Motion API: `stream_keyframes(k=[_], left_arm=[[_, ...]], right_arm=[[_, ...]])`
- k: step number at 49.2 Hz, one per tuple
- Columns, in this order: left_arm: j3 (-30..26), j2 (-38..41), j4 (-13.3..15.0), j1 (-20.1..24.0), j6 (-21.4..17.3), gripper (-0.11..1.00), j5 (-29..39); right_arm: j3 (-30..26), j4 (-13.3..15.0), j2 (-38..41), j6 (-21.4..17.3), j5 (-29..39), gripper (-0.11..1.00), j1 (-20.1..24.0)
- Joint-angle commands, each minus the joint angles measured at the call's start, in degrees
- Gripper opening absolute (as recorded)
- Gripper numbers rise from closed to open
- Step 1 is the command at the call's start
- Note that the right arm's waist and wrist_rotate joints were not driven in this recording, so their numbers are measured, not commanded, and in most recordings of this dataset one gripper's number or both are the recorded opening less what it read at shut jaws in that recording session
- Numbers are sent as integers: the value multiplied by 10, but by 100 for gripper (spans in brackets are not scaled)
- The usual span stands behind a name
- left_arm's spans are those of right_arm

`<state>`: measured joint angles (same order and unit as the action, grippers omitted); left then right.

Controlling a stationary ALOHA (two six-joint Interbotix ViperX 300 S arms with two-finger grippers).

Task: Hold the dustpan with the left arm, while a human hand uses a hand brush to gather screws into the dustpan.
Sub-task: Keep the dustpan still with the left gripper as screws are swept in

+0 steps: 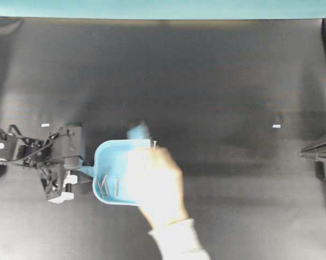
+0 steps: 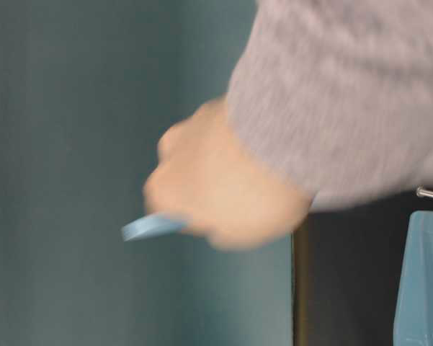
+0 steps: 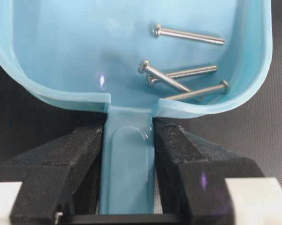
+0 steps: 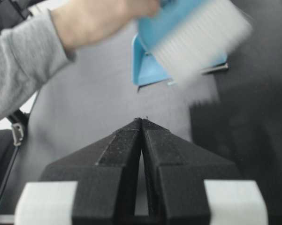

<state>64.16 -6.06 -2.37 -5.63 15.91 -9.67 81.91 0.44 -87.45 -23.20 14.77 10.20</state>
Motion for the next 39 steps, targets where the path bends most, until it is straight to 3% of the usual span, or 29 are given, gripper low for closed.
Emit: stream_keyframes(k=[1,19,39], left_arm=[[-4,-3,-2,4,2,30,-4],[-30,7,-2,38,-11,30,63],[-28,18,-3,53,-29,30,42]], right_arm=[[-3,0,3,0,-3,0,0],[-3,0,3,1,-3,0,0],[-3,0,3,0,-3,0,0]])
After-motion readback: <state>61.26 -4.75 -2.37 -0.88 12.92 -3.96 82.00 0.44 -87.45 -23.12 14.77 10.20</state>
